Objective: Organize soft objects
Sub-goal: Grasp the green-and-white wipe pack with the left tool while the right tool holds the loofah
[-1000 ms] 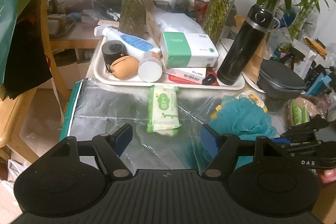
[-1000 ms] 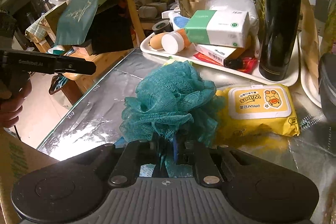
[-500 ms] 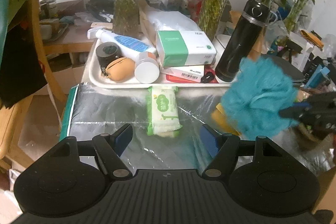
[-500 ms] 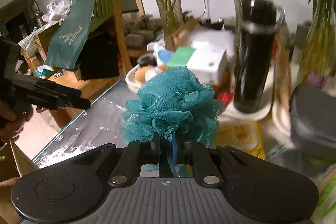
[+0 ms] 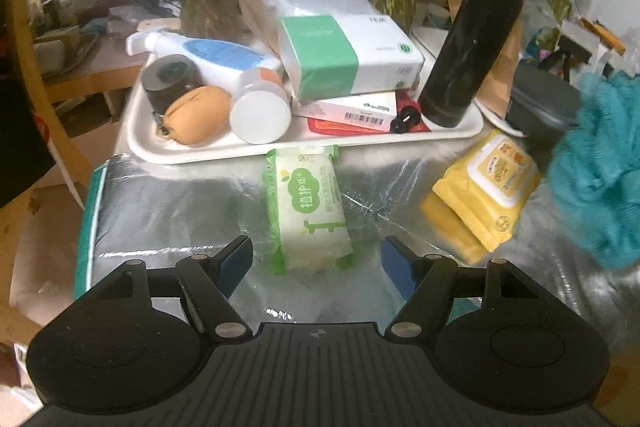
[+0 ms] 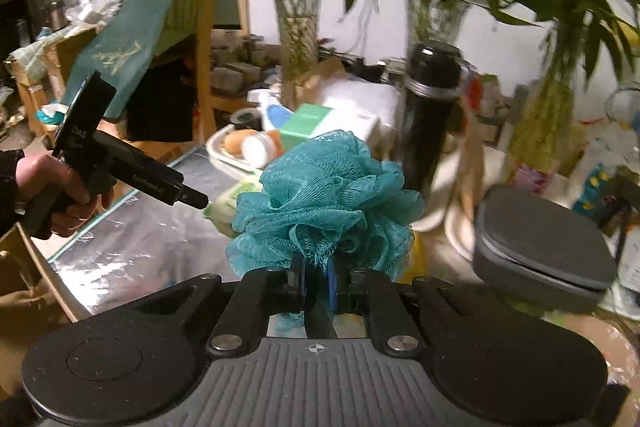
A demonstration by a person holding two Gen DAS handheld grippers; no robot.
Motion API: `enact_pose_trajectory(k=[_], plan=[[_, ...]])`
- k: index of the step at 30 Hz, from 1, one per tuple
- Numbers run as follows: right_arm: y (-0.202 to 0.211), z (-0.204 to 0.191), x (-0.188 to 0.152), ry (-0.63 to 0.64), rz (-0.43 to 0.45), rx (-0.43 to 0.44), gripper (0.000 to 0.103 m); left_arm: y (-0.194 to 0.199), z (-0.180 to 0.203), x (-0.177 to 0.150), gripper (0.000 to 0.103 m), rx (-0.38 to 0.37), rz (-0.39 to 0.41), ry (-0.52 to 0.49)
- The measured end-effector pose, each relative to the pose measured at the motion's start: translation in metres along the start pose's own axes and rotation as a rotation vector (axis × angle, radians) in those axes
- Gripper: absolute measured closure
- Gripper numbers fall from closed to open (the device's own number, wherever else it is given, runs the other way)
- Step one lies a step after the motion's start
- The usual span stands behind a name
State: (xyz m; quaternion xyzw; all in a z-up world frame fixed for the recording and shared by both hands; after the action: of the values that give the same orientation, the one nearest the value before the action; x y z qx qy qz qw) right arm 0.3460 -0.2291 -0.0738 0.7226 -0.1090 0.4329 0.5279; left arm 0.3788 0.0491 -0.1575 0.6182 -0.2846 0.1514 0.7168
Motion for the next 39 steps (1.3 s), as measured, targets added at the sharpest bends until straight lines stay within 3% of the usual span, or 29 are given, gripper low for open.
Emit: enact_pose_trajectory(k=[11, 16, 23, 26, 27, 33, 39], plan=[[0.002, 0.019, -0.001, -0.067, 0.002, -0.032, 0.091, -0.05, 0.001, 0.004, 0.031, 0.049, -0.046, -0.047], [0.002, 0.018, -0.002, -0.071, -0.001, -0.025, 0.091, -0.065, -0.005, 0.006, 0.03, 0.048, -0.063, -0.008], [-0.001, 0.022, -0.001, -0.083, -0.009, -0.036, 0.09, -0.077, -0.006, 0.015, 0.031, 0.09, -0.013, 0.014], [-0.003, 0.023, 0.0, -0.081, -0.017, -0.053, 0.091, -0.079, -0.001, 0.016, 0.043, 0.123, -0.001, -0.012], [-0.003, 0.023, -0.001, -0.081, -0.02, -0.054, 0.091, -0.078, 0.001, 0.016, 0.054, 0.114, 0.008, -0.033], [-0.002, 0.023, 0.0, -0.093, -0.022, -0.054, 0.091, -0.073, -0.002, 0.018, 0.056, 0.081, -0.023, -0.019], [0.007, 0.021, 0.006, -0.11, -0.016, -0.052, 0.091, -0.036, 0.002, 0.025, 0.056, 0.039, 0.03, -0.067]])
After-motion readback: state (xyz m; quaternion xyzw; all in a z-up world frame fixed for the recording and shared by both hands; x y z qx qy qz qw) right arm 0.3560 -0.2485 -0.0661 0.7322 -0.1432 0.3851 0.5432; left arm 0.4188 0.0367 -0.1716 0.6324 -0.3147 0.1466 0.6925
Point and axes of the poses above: each gripper's, at about its wrist camera, not at the fingertips, and y roughly against the way its jaws point, z to its right, x to its top, the point moved 3 cm from there along -y, roughly the way its jaws point, and after that the axes turned 4 degrees about -y, right-handed, at the moved point
